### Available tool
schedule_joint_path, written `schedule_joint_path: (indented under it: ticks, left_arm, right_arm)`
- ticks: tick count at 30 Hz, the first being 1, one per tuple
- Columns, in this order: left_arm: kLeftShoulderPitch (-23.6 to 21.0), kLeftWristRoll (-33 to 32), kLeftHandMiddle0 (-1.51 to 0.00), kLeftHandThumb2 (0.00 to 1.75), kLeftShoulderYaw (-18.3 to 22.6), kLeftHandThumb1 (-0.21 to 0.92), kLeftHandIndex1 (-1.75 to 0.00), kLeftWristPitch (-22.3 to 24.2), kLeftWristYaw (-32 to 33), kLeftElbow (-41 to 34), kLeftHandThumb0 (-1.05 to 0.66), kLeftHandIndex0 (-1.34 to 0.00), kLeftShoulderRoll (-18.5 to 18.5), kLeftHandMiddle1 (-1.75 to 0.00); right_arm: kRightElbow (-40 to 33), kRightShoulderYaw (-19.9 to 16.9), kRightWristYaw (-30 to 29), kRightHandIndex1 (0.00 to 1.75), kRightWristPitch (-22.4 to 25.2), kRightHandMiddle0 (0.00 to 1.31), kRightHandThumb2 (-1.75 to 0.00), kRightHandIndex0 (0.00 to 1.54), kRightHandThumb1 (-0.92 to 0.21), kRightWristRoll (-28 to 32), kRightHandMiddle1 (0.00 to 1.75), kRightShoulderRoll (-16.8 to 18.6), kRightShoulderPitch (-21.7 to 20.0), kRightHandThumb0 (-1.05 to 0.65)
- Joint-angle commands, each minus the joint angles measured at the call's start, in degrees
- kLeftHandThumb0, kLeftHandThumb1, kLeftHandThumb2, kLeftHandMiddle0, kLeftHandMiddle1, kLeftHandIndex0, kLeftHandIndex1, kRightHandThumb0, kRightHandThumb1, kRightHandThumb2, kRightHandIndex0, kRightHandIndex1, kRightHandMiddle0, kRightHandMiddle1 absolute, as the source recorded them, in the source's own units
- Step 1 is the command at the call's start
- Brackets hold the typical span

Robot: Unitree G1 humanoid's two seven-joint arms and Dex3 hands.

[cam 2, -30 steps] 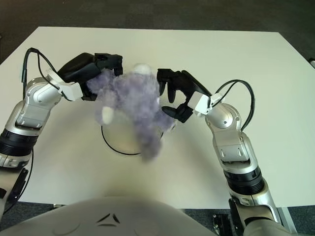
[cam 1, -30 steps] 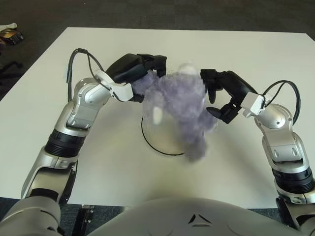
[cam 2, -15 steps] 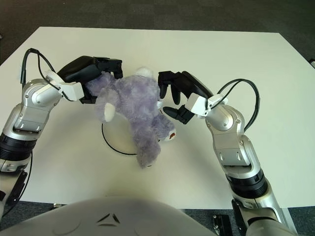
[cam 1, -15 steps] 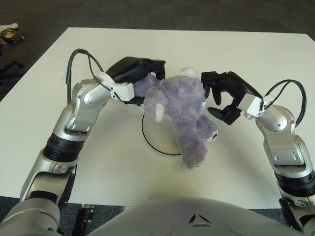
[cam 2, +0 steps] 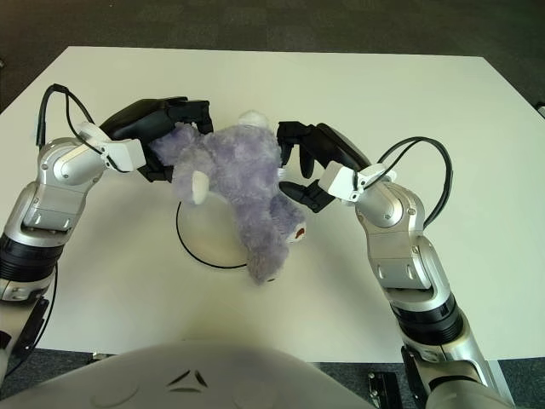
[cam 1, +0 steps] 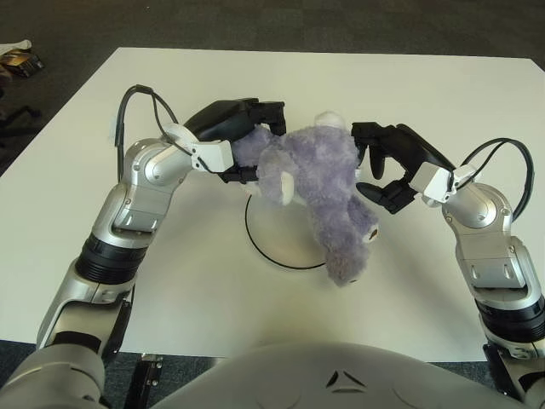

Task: Put the doll into the plate.

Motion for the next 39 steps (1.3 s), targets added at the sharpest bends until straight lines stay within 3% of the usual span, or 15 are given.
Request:
schedule_joint_path:
  ticks: [1,3,7,12,14,16,20,25,32,39]
  left_arm:
    - [0.69,-0.98,-0.10,0.75,0.84,0.57,-1.48,0.02,0.37,-0.29,-0.37,-0.47,-0.06,-1.73]
    - [0.85,-1.42,-0.06,0.92,0.87,0.37,-1.47,-0.36,0.61,0.05,-0.45,-0.27,-0.29,-1.68]
    - [1.23,-2.75,-0.06,1.04,1.15,0.24,-1.43,-1.15,1.07,0.68,-0.47,-0.13,-0.82,-1.59]
    - [1.76,-4.18,-0.07,1.08,1.43,0.19,-1.39,-1.12,1.01,0.86,-0.45,-0.08,-1.12,-1.53]
    - [2.15,-4.64,-0.07,1.09,1.59,0.18,-1.37,-1.39,1.06,1.08,-0.45,-0.06,-1.07,-1.50]
    - [2.51,-4.90,-0.09,1.10,1.70,0.17,-1.34,-1.98,1.26,1.48,-0.44,-0.04,-1.01,-1.46]
    - [2.52,-5.24,-0.10,1.10,1.79,0.16,-1.31,-2.63,1.46,1.92,-0.44,-0.01,-0.95,-1.42]
    - [2.86,-6.05,-0.10,1.10,1.95,0.15,-1.23,-3.32,1.65,2.34,-0.44,0.00,-1.24,-1.36]
    - [3.36,-8.42,-0.07,1.13,2.57,0.13,-1.09,-3.20,1.14,2.42,-0.37,0.00,-1.45,-1.18]
    - [3.34,-10.59,-0.01,1.10,3.37,0.14,-0.99,-5.05,1.18,3.08,-0.39,0.00,-1.64,-1.00]
  right_arm:
    - [-0.32,-1.05,-0.39,1.66,-0.88,0.38,-1.27,0.62,-0.34,0.45,1.74,0.12,-0.51,-0.01]
    - [-0.28,-1.41,-0.48,1.63,-0.72,0.37,-1.22,0.60,-0.37,1.12,1.74,0.59,-0.39,-0.01]
    - [-0.59,-2.07,-0.18,1.60,-0.55,0.34,-1.12,0.55,-0.44,1.98,1.74,0.73,-0.32,-0.01]
    - [-0.56,-2.19,-0.16,1.57,-0.87,0.32,-0.99,0.49,-0.54,2.00,1.71,0.47,-0.37,-0.01]
    - [-0.53,-2.24,-0.05,1.56,-1.07,0.43,-0.92,0.37,-0.55,1.84,1.64,0.19,-0.51,-0.20]
    - [-0.53,-2.23,0.09,1.53,-1.06,0.24,-0.91,0.30,-0.43,1.67,1.66,-0.03,-0.68,-0.46]
    - [-0.63,-2.17,0.21,1.48,-0.63,0.11,-0.91,0.25,-0.37,1.37,1.67,-0.18,-0.91,-0.63]
    - [-1.03,-2.44,0.16,1.38,0.70,0.04,-0.89,0.23,-0.38,1.25,1.63,-0.01,-1.06,-0.67]
    - [-2.47,-3.40,-0.95,1.17,6.08,0.00,-0.84,0.18,-0.41,1.23,1.47,1.66,-1.02,-0.72]
    - [-1.85,-5.08,-2.01,1.02,5.96,0.00,-0.83,0.15,-0.41,1.86,1.32,1.70,0.09,-0.73]
